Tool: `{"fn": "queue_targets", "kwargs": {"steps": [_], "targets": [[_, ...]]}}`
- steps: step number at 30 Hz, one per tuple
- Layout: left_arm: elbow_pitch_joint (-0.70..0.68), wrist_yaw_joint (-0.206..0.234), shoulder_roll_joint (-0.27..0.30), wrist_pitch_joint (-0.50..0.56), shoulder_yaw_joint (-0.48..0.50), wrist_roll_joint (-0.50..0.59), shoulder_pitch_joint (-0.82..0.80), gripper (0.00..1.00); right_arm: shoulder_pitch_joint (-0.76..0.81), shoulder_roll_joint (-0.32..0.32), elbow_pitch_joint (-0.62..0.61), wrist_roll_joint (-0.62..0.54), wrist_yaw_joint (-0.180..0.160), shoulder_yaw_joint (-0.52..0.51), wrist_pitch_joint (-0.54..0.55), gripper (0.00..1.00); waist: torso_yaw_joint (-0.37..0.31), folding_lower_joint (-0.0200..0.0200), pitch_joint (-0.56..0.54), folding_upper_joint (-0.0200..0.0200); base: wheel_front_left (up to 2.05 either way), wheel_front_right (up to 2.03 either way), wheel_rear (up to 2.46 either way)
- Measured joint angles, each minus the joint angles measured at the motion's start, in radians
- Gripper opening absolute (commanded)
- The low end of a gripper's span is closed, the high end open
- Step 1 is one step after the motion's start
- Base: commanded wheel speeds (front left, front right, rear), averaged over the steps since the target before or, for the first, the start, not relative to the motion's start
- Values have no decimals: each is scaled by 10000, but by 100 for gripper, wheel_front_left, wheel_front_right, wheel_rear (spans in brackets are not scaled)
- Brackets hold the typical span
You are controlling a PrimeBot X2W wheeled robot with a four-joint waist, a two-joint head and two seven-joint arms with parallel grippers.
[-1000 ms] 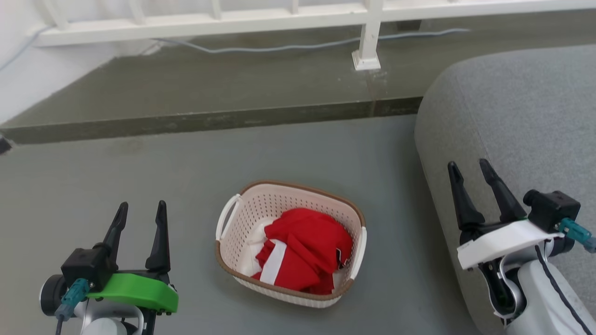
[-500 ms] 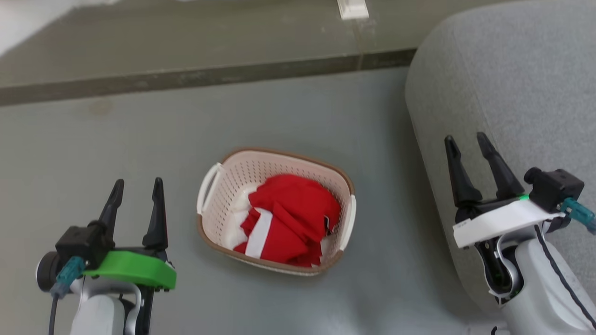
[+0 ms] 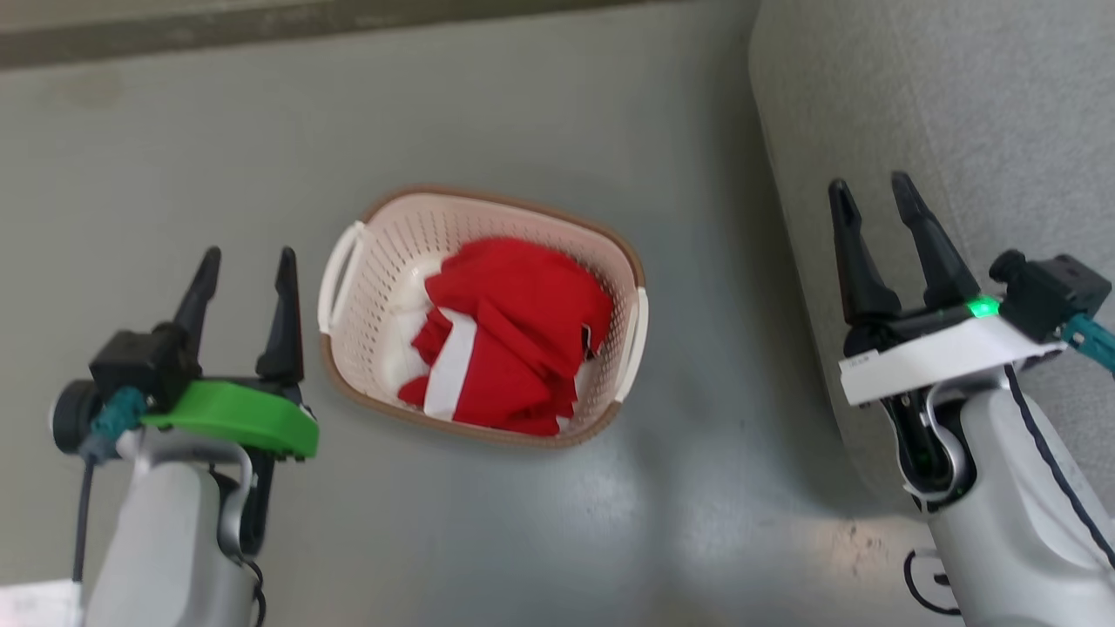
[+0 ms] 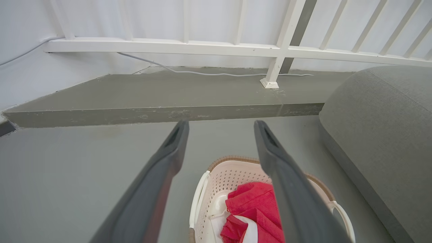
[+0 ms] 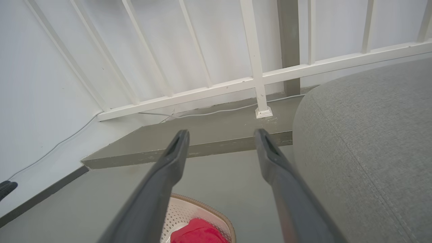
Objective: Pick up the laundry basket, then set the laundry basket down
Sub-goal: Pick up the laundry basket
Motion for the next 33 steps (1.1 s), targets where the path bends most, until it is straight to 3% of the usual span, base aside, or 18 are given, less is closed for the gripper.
{"fn": "queue_targets", "kwargs": {"steps": [19, 33], "targets": [[2282, -10, 897, 961, 176, -811, -2682, 100, -1341, 286, -430, 410, 0, 562, -2, 100, -596, 0, 2628, 0, 0, 0, 0], [3285, -40, 1944, 1896, -1009, -965, -4096, 100, -1912, 502, -562, 564, 0, 635, -2, 100, -1241, 0, 4041, 0, 0, 0, 0]]}}
